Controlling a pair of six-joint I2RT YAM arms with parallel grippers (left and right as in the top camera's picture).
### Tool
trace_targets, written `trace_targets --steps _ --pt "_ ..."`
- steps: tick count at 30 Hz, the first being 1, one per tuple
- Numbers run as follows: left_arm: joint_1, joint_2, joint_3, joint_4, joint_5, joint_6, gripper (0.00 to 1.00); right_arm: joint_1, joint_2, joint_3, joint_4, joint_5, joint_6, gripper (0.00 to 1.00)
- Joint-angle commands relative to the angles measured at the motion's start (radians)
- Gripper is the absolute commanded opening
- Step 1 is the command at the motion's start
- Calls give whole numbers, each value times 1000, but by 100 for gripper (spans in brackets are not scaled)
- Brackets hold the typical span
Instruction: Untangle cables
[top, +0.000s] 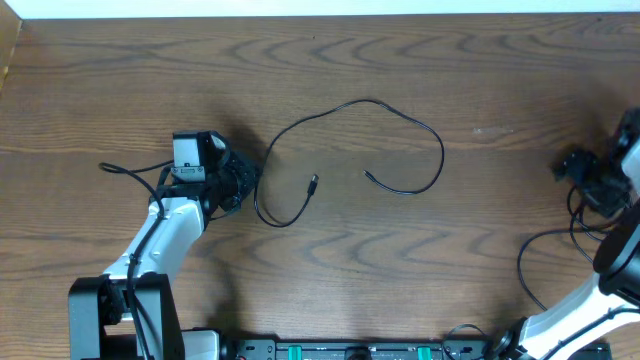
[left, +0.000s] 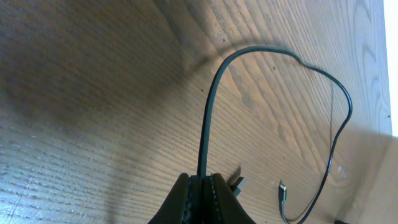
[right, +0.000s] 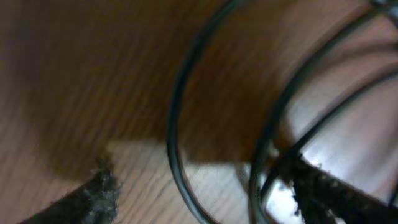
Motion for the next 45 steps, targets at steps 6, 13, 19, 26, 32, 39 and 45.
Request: trace_targets --steps 6,13,19,26,32,39,45 --pt "2 -8 6 -3 -3 -8 8 77 15 -159 144 -312 -89 1" --pt "2 -7 6 -3 -3 -8 9 297 14 -158 169 -323 -112 1" --pt "2 -7 6 -3 -3 -8 9 440 7 -133 169 -343 -88 1" --pt "2 -7 6 -23 -3 -8 9 441 -26 11 -43 -83 6 13" --pt "2 -7 6 -47 -3 -8 9 389 -56 140 -215 -66 -1 76" --pt "2 -7 6 -55 -3 -8 17 348 -127 193 -364 95 184 97" --pt "2 -7 6 -55 -3 -8 22 288 -175 190 -536 351 410 99"
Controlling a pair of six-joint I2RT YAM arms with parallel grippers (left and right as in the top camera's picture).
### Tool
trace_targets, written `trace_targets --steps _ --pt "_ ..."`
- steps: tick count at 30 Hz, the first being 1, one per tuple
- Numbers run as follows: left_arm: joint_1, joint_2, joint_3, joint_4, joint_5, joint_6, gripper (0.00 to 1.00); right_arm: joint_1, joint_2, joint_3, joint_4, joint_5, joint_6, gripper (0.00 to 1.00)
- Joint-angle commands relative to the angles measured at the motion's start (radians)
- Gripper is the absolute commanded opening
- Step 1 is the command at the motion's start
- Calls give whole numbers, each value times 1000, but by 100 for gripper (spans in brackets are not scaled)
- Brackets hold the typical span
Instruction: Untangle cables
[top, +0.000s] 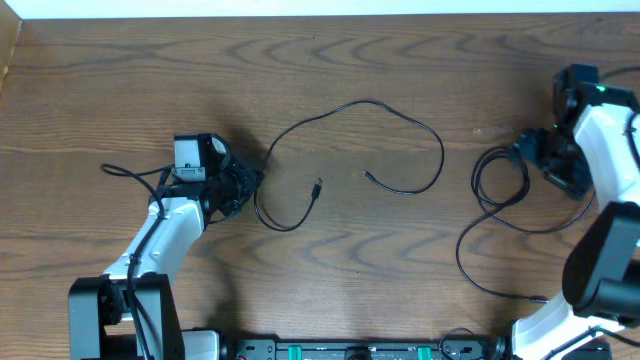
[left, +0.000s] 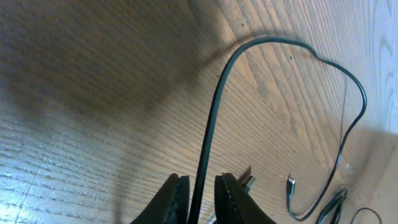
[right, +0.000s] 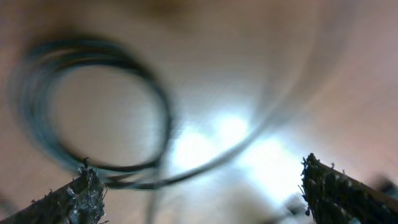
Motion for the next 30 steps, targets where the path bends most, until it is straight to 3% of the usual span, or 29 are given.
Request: trace_targets --steps 1,5,8,9,11,15,18,23,25,30 --pt "2 -7 6 -3 -3 -1 22 -56 -28 10 -37 214 178 99" --pt "2 -7 6 -3 -2 0 24 -103 -28 -38 26 224 137 99" --pt "2 -7 6 -4 -2 0 24 -143 -28 -92 151 193 3 99" --pt "2 -7 6 -3 -2 0 26 -171 -28 -134 275 117 -113 99" --pt "2 -7 6 -3 -2 0 27 -199 -28 -182 393 28 -211 99" --pt "2 -7 6 -7 -2 0 27 -254 -28 -258 505 -21 -243 96" --pt "2 -7 6 -15 -3 0 28 -271 -28 -282 526 -50 -243 79" --pt "2 -7 6 -18 -3 0 29 -271 -31 -275 544 -409 -356 19" --pt "2 -7 6 -18 -3 0 29 -265 -31 -262 544 -545 -404 9" --pt "2 -7 6 -18 -3 -1 29 -237 -83 -215 499 -740 -498 1"
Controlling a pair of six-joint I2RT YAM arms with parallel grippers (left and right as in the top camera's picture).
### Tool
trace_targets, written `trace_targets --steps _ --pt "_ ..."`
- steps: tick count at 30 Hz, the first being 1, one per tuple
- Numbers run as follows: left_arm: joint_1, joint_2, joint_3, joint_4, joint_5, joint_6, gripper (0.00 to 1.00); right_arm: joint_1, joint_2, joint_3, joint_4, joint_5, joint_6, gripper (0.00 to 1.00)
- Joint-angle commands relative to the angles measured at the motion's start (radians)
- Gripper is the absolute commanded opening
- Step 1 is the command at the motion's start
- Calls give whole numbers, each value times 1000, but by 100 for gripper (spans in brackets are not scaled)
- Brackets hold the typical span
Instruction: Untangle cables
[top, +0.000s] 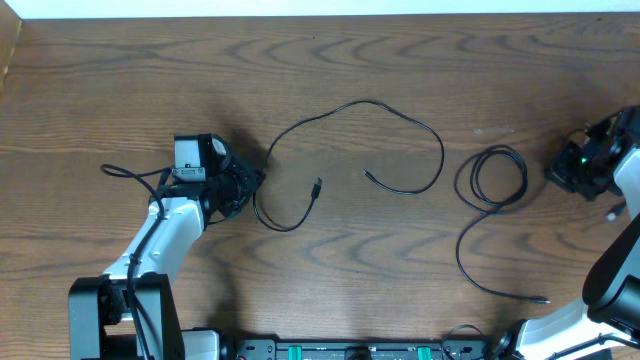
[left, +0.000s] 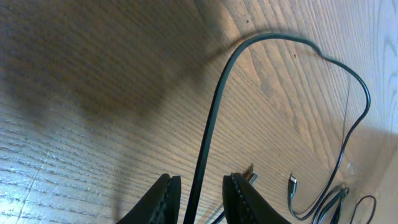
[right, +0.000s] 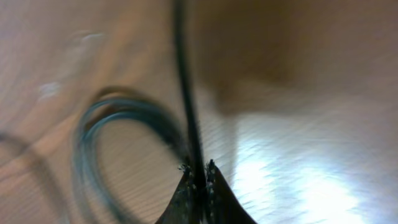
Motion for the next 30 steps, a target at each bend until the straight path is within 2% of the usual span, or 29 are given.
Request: trace_targets --steps 1,6,12,22,26,30 --pt "2 -7 6 -6 -3 -1 29 40 -90 50 -23 -242 -128 1" --pt "2 -7 6 -6 -3 -1 29 86 -276 54 -63 -238 -222 1" --pt "2 -7 6 -6 -3 -1 29 89 -467 53 -86 -255 -188 1" --pt "2 -7 6 -6 -3 -1 30 90 -505 52 -164 -356 -202 1" --pt "2 -7 6 -6 -3 -1 31 97 -505 52 -154 -618 -386 1" --pt "2 -7 6 -6 -3 -1 31 110 -504 52 -165 -702 -549 1"
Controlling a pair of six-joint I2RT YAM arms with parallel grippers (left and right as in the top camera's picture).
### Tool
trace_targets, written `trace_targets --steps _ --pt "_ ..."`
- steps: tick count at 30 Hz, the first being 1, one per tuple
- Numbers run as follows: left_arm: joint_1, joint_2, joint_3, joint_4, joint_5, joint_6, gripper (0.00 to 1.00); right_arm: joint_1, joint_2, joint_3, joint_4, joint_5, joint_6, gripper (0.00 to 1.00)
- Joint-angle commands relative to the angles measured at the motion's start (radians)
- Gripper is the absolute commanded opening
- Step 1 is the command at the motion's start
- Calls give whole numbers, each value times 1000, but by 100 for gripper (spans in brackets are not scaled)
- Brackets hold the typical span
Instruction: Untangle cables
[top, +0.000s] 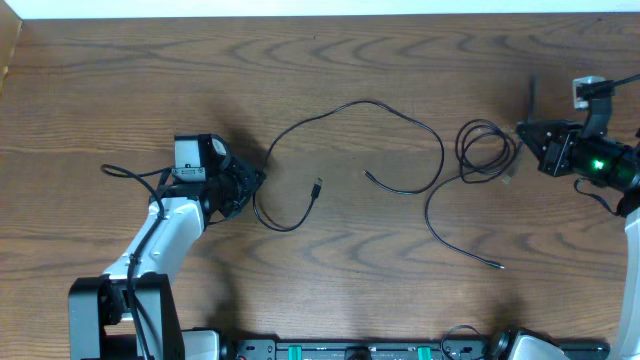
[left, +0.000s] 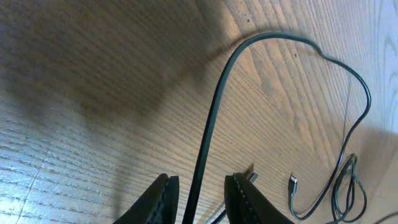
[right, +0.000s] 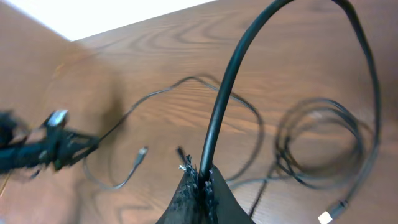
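A long black cable (top: 375, 103) curves across the table's middle, its plug (top: 316, 186) lying near its lower loop. My left gripper (left: 200, 200) is open, and this cable (left: 214, 112) runs between its fingers (left: 165, 198) without being clamped. A second black cable lies coiled (top: 485, 148) at the right, its tail (top: 450, 240) trailing toward the front. My right gripper (right: 202, 177) is shut on this second cable (right: 227, 93), just right of the coil (right: 323, 140) and lifted off the wood.
The wooden table (top: 330, 300) ends at a white strip along the far edge. The left arm's own black wire (top: 125, 170) sticks out to the left of its wrist. A small white-tipped plug (right: 328, 218) lies near the coil.
My right gripper, shut on the second cable, has moved from the far right edge inward and up. The coil and its tail have shifted left. The left gripper has not moved.
At first my left gripper was shut on the long cable and the right, open, was at the far right among cable loops. Then the left jaws parted and the right stood open over a coil. Later the right was shut on that cable, now held farther inward.
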Motion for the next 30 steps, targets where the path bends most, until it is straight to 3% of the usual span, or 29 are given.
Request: trace_targets --steps 1,11,18,26,30 --pt "2 -7 6 -3 -3 -1 31 22 1 11 -9 -154 -204 1" --pt "2 -7 6 -3 -3 -1 31 85 35 -14 -72 -160 -300 1" --pt "2 -7 6 -3 -10 -1 31 87 151 -55 -105 -317 -410 1" --pt "2 -7 6 -4 -10 -1 31 15 302 -56 -94 -190 -333 1" --pt "2 -7 6 -3 -10 -1 34 -29 315 -56 -94 -230 -321 3"
